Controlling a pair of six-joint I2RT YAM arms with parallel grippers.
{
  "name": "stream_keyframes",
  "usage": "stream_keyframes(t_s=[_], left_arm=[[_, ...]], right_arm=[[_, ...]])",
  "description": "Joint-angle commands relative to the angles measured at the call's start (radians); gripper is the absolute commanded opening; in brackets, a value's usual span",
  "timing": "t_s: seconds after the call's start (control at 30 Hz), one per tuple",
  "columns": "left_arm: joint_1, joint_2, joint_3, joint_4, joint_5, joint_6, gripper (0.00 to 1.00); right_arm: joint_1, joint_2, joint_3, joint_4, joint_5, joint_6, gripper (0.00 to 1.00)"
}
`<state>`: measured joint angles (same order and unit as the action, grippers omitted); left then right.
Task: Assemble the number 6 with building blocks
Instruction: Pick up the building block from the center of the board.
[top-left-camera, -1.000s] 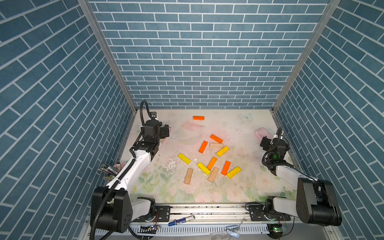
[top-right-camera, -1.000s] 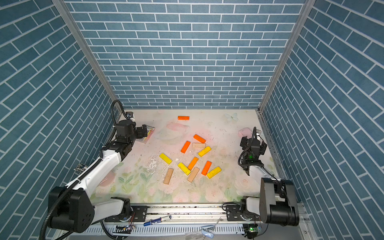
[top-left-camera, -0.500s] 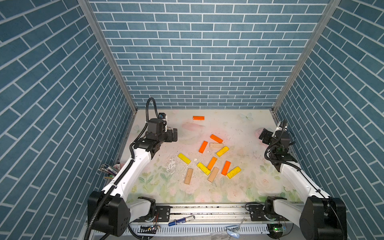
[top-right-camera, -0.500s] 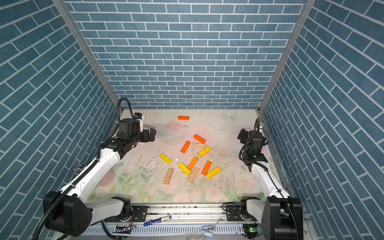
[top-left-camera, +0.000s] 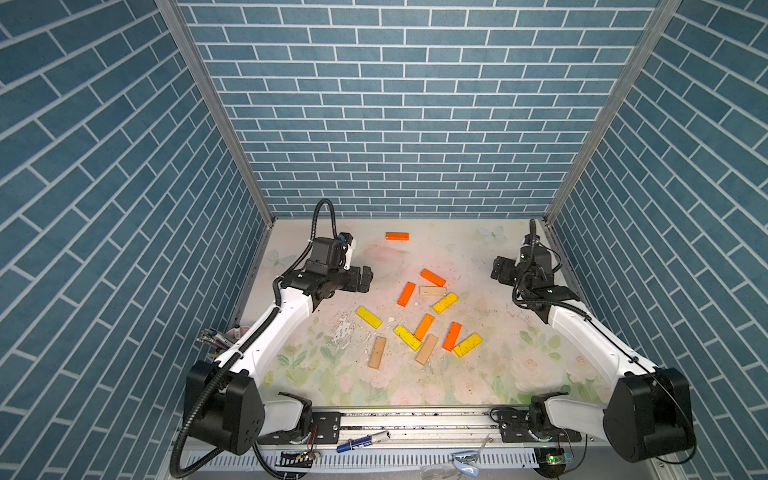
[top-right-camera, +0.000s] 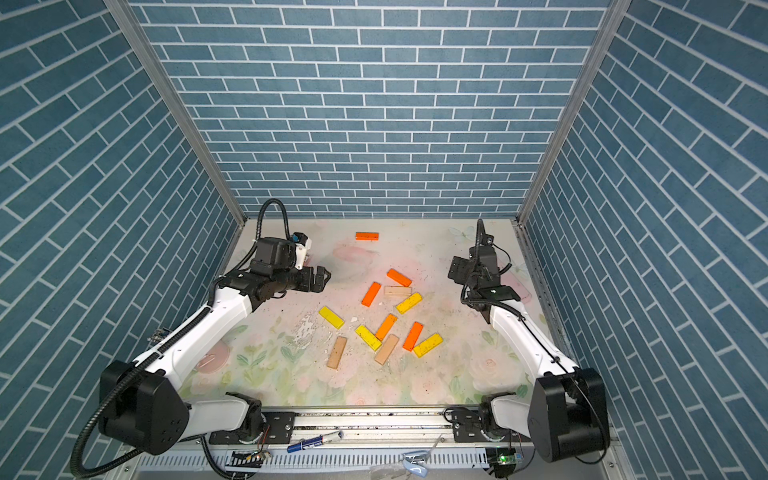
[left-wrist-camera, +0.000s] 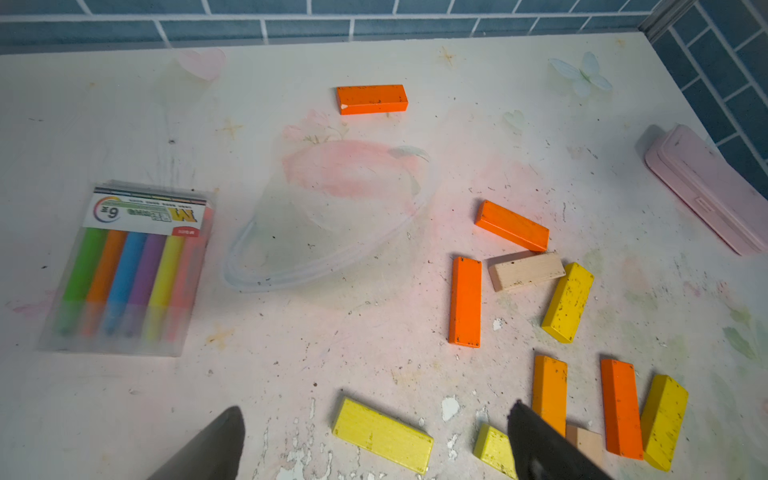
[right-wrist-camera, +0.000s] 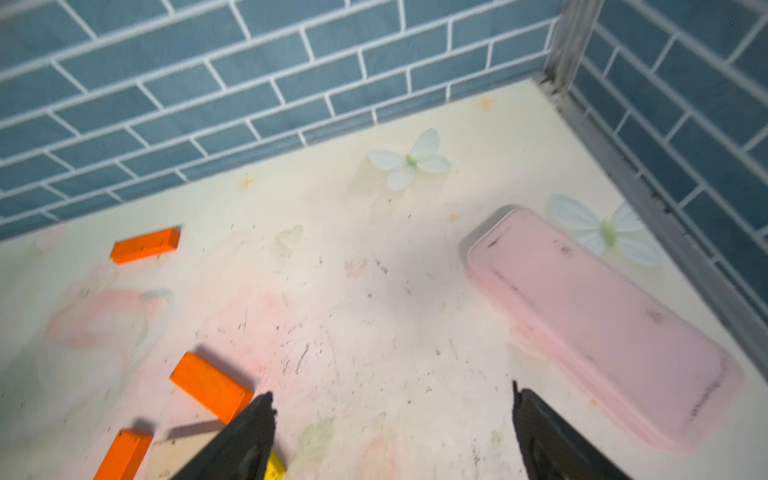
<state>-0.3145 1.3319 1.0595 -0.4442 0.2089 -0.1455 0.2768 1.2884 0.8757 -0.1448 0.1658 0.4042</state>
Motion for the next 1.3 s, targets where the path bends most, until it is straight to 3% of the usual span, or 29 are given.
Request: stream_keyframes(t_s=[0.0, 0.13, 0.33, 0.7, 1.27], left_arm=[[-0.018, 0.020, 0.035, -0.051, 0.032, -0.003, 0.99], [-0.028, 0.029, 0.045, -0.069, 0.029, 0.000, 0.99], [-0.059, 0.031, 0.052, -0.080, 0.015, 0.009, 0.99], [-0.115, 0.037, 0.053, -0.086, -0.006, 0.013, 0.99], [-0.135, 0.034, 0.050, -0.076, 0.007, 0.009, 0.99]], right_arm=[[0.067, 0.071, 0.048, -0.130, -0.033, 0.043, 0.90], [0.147, 0.193, 0.114, -0.198, -0.041, 0.068, 0.88], [0.235, 0.308, 0.153, -0.198, -0.022, 0.245, 0.84], [0.304, 0.435, 0.231, -0.240, 0.006, 0.497, 0.65], [0.347, 0.566, 0.328, -0.324, -0.048, 0.536, 0.52]])
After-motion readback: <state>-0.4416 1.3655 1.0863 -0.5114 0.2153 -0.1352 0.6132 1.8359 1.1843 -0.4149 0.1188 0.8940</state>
